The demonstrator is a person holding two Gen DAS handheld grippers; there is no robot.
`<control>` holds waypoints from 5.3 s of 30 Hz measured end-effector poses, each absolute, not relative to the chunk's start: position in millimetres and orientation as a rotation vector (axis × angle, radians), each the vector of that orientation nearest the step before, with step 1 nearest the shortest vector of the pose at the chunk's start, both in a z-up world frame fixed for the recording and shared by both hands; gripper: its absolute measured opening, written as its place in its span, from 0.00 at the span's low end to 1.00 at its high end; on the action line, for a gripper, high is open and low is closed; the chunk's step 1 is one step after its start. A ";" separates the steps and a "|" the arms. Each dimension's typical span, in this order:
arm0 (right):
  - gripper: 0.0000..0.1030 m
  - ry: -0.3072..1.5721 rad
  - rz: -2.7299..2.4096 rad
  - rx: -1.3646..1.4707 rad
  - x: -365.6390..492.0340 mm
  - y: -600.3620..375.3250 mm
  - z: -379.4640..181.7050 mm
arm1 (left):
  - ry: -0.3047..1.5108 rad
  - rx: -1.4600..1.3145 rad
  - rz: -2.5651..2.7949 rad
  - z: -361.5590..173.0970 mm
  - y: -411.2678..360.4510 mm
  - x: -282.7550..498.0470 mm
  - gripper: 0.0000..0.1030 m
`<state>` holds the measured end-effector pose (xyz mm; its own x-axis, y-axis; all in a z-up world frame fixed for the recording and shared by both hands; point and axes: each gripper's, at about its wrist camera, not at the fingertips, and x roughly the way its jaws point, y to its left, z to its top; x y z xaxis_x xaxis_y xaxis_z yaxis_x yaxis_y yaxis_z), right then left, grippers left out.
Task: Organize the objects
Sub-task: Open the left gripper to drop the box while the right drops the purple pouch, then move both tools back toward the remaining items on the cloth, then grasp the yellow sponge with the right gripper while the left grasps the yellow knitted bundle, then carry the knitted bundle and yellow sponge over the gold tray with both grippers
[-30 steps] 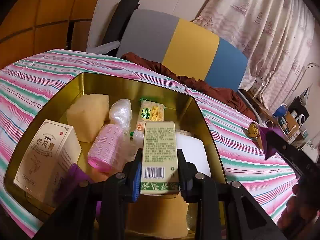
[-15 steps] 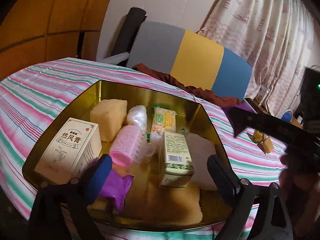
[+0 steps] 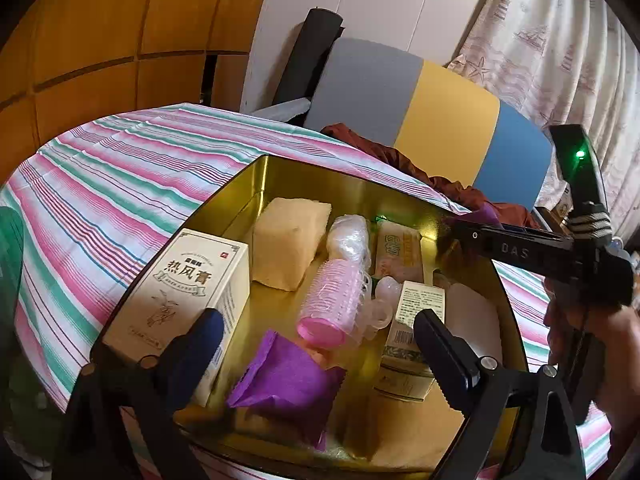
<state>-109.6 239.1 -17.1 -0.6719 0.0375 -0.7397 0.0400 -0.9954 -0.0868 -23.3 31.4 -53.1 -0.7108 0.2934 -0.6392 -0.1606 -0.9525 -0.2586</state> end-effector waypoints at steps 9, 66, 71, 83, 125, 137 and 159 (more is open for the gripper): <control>0.57 -0.120 -2.924 1.188 -89.1 268.3 -3.0 | -0.270 -0.955 2.757 -40.2 31.0 -8.8 0.91; 0.71 -1.191 -3.378 1.344 25.4 598.7 -45.2 | 0.097 -0.907 2.298 -28.9 207.1 80.2 1.00; 0.71 -1.250 -3.335 1.440 10.8 615.7 -63.7 | 0.111 -0.935 2.303 -33.7 212.3 75.8 1.00; 0.54 -1.068 -3.353 1.257 56.8 587.0 -69.0 | 0.129 -0.919 2.294 -29.5 232.5 72.2 1.00; 0.54 -1.101 -3.622 1.039 134.2 561.0 -62.5 | 0.274 -0.943 2.071 -70.1 538.9 -39.1 0.82; 0.54 -1.023 -3.636 1.044 129.6 558.3 -59.2 | 0.225 -0.929 2.107 -72.0 505.1 -37.0 0.49; 0.54 -0.428 -3.528 0.933 107.0 478.1 -40.0 | 0.080 -0.797 2.220 -52.6 365.4 23.8 0.49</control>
<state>107.0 478.1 -40.0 -0.7415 0.4327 -0.5128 -0.5427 -0.8362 0.0791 23.8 365.4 -52.6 -0.5148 0.6428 -0.5673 -0.6820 -0.7080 -0.1833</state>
